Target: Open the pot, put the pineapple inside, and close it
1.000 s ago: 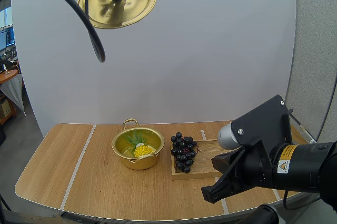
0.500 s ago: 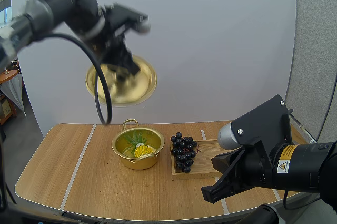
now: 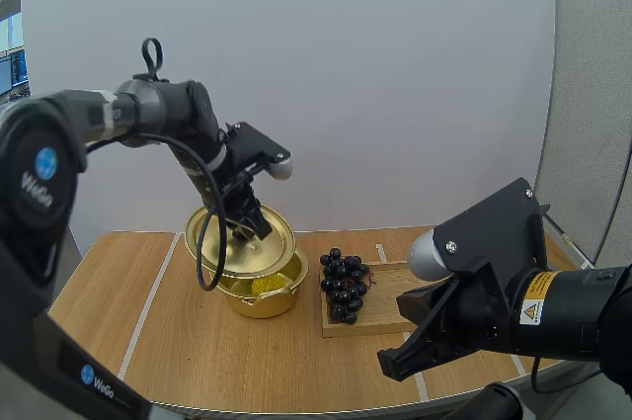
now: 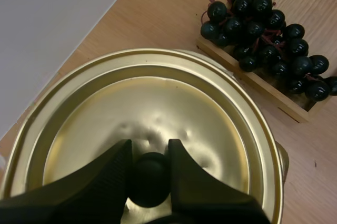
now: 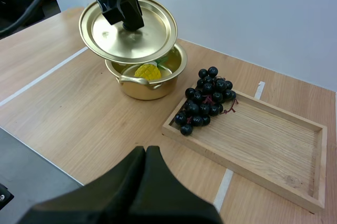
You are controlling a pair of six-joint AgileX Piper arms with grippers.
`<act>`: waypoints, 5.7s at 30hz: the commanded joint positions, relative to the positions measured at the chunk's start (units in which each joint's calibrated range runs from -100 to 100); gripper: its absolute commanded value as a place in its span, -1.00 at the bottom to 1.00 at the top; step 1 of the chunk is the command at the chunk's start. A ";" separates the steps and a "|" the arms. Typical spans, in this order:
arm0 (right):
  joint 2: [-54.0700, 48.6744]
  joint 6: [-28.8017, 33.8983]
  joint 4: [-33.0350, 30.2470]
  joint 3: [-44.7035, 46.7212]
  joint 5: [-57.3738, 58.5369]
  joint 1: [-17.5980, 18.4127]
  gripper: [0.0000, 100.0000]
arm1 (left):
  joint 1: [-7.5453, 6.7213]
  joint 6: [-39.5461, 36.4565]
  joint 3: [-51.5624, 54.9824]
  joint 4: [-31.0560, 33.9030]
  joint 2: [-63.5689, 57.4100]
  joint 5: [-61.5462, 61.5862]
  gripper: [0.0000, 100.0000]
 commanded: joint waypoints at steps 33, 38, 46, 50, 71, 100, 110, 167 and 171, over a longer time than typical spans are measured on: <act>-0.49 0.19 -0.31 0.17 -0.74 -0.20 -1.00 | 3.91 11.16 0.37 -14.57 15.24 -2.48 -1.00; -0.49 0.19 -0.31 0.17 -0.74 -0.20 -1.00 | 3.91 12.26 0.37 -16.99 15.24 -1.42 -1.00; -0.49 0.19 -0.31 0.17 -0.74 -0.20 -1.00 | 3.84 13.00 0.37 -17.41 15.24 -0.08 -1.00; -0.49 0.19 -0.31 0.17 -0.74 -0.20 -1.00 | 3.84 13.00 0.37 -17.41 15.24 -0.08 -1.00; -0.49 0.19 -0.31 0.17 -0.74 -0.20 -1.00 | 3.84 13.39 -0.21 -17.40 12.28 9.00 1.00; -0.49 0.19 0.93 0.17 -0.74 -0.20 -1.00 | 3.84 6.19 -4.26 -17.29 -43.00 23.75 1.00; -0.49 0.19 1.07 0.17 -0.74 -0.20 -1.00 | 3.84 -1.13 -3.40 -15.33 -56.66 24.53 1.00; -0.49 0.10 -2.72 20.39 -75.80 -13.87 -1.00 | 3.84 -12.86 45.80 -11.62 -89.95 -35.27 -1.00; -0.49 0.10 -3.82 27.68 -83.75 -13.87 -1.00 | 3.84 -12.86 52.60 -11.62 -89.95 -49.95 -1.00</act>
